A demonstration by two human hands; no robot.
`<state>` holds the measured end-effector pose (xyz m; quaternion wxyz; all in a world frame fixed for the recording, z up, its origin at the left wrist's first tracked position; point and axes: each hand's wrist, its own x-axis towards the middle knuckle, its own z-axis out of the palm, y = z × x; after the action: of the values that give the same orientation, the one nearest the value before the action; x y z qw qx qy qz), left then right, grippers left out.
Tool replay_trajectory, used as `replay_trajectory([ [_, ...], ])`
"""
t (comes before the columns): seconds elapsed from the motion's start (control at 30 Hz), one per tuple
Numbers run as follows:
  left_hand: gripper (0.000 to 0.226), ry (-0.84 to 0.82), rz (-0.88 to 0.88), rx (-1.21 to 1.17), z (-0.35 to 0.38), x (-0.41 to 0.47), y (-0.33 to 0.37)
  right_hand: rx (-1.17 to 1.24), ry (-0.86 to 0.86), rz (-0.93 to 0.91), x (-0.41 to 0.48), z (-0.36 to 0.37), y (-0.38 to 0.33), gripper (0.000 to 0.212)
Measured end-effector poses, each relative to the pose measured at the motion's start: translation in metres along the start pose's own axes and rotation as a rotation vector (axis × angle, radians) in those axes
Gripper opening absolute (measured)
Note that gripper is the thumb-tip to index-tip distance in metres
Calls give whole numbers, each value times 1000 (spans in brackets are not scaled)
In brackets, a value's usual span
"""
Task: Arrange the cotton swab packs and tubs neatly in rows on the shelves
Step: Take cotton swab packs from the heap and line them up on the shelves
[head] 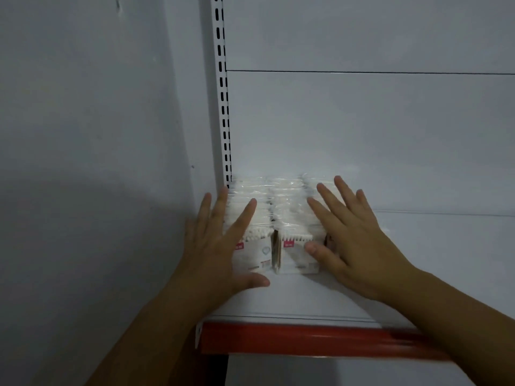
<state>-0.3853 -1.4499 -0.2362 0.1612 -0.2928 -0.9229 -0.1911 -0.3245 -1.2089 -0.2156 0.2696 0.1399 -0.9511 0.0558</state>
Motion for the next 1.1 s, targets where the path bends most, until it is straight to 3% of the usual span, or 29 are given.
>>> replay_trajectory([
  [0.07,112,55,48,6,-6,0,11,81,-3,46,-5,-15,11,79],
  [0.13,94,144,161,14,-10,7,21,87,-87,104,-11,-30,27,80],
  [0.23,72,147,282,35,-17,22,41,25,-195,156,-22,-42,42,84],
  [0.33,62,111,400,-3,-25,35,59,91,-198,280,-35,-57,45,63],
  [0.4,60,-33,487,-13,-37,51,80,30,-251,343,-41,-69,55,68],
  [0.5,66,-398,473,89,-46,96,124,-157,-380,440,-49,-91,92,70],
  [0.67,71,-508,546,59,-31,168,225,-208,-431,710,-78,-150,157,67],
  [0.77,68,-498,573,204,-12,196,308,-385,-435,829,-120,-198,191,67],
  [0.97,62,-448,740,170,32,182,509,-451,-382,983,-249,-296,247,69],
  [1.1,68,-520,798,45,63,173,621,-467,-366,1122,-345,-356,285,70],
])
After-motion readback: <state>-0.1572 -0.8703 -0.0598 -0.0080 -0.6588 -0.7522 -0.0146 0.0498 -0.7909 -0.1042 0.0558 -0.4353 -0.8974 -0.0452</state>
